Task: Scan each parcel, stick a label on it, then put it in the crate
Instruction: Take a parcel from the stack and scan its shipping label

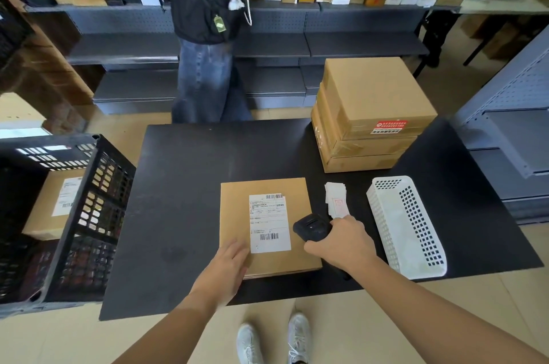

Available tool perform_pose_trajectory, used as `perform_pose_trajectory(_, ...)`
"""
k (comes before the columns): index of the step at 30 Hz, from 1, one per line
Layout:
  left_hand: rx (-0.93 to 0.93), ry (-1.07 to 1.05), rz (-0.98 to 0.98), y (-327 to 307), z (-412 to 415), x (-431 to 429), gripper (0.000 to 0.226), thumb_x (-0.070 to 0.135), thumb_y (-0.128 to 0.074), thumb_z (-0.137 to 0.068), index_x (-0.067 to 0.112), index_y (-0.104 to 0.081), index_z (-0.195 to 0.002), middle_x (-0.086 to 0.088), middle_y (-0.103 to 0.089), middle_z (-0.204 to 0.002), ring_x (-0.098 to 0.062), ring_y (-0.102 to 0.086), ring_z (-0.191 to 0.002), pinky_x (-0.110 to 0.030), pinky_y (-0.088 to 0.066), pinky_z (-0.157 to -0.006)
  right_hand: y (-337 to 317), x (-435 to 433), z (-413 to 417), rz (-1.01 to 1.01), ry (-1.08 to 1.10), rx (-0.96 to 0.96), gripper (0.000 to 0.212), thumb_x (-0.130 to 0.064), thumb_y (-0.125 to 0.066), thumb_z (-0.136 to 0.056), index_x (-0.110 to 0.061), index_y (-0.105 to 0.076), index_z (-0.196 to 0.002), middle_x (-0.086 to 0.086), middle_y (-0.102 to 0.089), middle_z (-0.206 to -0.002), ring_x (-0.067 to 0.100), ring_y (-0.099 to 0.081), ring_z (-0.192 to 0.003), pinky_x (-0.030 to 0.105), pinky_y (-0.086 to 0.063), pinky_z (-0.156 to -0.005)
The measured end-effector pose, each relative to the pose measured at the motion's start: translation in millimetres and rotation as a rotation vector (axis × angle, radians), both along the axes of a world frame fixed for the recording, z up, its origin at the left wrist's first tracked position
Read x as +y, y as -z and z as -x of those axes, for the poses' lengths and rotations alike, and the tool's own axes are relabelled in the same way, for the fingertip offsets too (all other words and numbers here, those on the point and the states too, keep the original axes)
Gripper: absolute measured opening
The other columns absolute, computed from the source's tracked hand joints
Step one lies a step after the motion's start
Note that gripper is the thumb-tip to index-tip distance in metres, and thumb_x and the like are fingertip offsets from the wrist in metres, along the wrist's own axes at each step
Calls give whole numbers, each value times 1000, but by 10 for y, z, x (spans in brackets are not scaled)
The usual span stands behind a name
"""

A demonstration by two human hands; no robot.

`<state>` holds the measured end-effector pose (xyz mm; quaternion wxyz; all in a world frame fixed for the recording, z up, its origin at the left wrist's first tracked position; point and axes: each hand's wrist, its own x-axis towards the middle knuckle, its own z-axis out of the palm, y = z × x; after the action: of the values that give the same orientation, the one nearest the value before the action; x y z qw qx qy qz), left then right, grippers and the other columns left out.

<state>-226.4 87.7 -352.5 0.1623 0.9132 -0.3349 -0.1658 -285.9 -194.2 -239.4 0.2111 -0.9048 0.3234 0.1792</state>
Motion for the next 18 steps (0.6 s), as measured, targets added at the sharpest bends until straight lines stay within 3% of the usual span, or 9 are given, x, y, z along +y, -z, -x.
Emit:
perform_pose_trajectory(5,-24,12,-9,22,1,16,40,21,-64,-97,12,-61,-136,-5,-57,-143,-32,-47,-139,-44,-39,-112,-56,4,-22,10,-7,25,74,-67,-72,-59,-24,-59,-118,-1,-58,-112,15,-60,-99,35,-62,-80)
perform_pose_trajectory(10,43,-8,-55,-8,-9,-4,49,30,-40,-107,20,-36,-154,4,-30,-161,-20,-20,-152,-34,-18,-125,-80,12,-19,15,-18,26,71,-66,-73,-61,-24,-58,-117,-1,-57,-112,15,-60,-97,35,-61,-82)
perform_pose_trajectory(18,64,-24,-86,23,-16,-2,49,31,-38,-108,22,-33,-155,4,-27,-163,-19,-18,-153,-34,-18,-125,-92,16,2,15,-14,34,73,-68,-71,-61,-23,-58,-116,-1,-58,-109,15,-60,-97,34,-61,-81)
